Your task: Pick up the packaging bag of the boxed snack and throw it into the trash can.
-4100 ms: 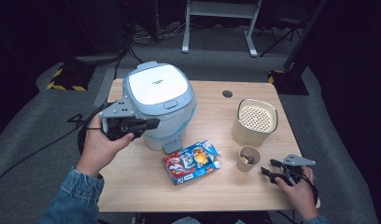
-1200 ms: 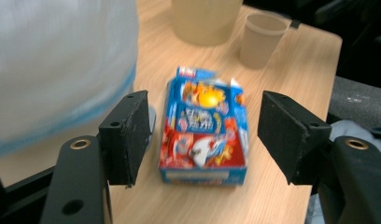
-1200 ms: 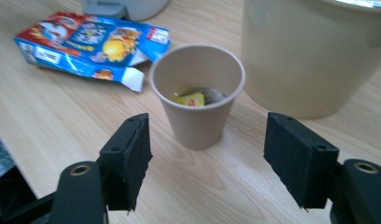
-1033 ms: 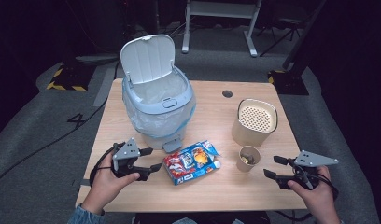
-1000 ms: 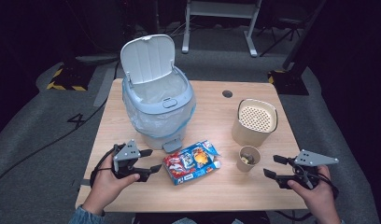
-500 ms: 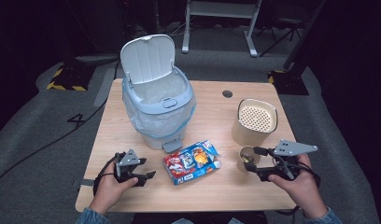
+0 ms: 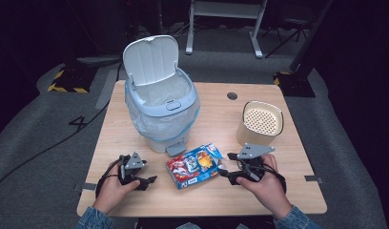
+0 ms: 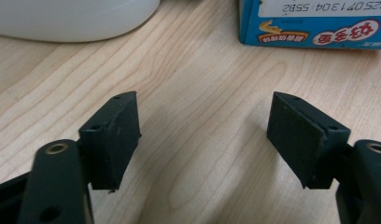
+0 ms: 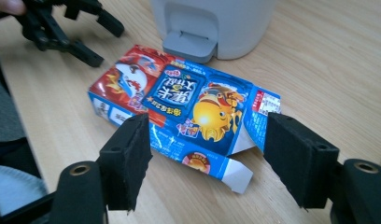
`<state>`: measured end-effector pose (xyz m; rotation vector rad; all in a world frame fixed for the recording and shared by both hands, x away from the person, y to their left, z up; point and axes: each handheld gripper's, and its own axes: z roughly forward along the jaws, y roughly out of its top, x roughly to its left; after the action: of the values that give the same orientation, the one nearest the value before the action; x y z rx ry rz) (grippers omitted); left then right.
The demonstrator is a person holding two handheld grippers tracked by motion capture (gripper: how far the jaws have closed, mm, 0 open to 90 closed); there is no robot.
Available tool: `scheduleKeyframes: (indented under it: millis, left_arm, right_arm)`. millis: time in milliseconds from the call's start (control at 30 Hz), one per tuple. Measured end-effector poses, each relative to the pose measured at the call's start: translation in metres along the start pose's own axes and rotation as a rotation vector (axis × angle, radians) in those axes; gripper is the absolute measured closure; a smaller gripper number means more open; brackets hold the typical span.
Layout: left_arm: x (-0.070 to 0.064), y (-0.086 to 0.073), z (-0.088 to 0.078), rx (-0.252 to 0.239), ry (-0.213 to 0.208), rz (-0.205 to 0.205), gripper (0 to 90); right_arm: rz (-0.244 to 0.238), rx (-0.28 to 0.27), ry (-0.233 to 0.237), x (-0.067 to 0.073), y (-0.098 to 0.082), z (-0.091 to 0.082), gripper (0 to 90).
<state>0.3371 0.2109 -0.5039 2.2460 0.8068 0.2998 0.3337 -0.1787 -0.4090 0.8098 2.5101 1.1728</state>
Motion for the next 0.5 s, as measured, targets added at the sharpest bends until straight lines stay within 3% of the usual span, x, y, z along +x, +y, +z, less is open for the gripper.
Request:
scheduleKeyframes:
  millis: [33,67,133,167,500]
  left_arm:
    - [0.000,0.000,0.000,0.000,0.000,0.000,22.6]
    - [0.000,0.001,0.001,0.000,0.000,0.001,22.4]
    - [0.000,0.001,0.001,0.000,0.002,0.005,22.3]
    - [0.000,0.001,0.001,0.000,0.001,0.004,22.3]
    - [-0.001,0.000,0.001,0.001,0.005,0.001,22.3]
  right_arm:
    - [0.000,0.000,0.000,0.000,0.000,0.000,32.6]
    - [-0.018,0.027,-0.040,0.000,0.001,0.011,35.0]
    - [-0.018,0.041,-0.057,0.000,0.001,0.016,35.9]
    - [-0.001,0.055,-0.081,-0.002,0.001,0.026,38.1]
    - [0.024,0.123,-0.165,-0.011,-0.002,0.063,45.5]
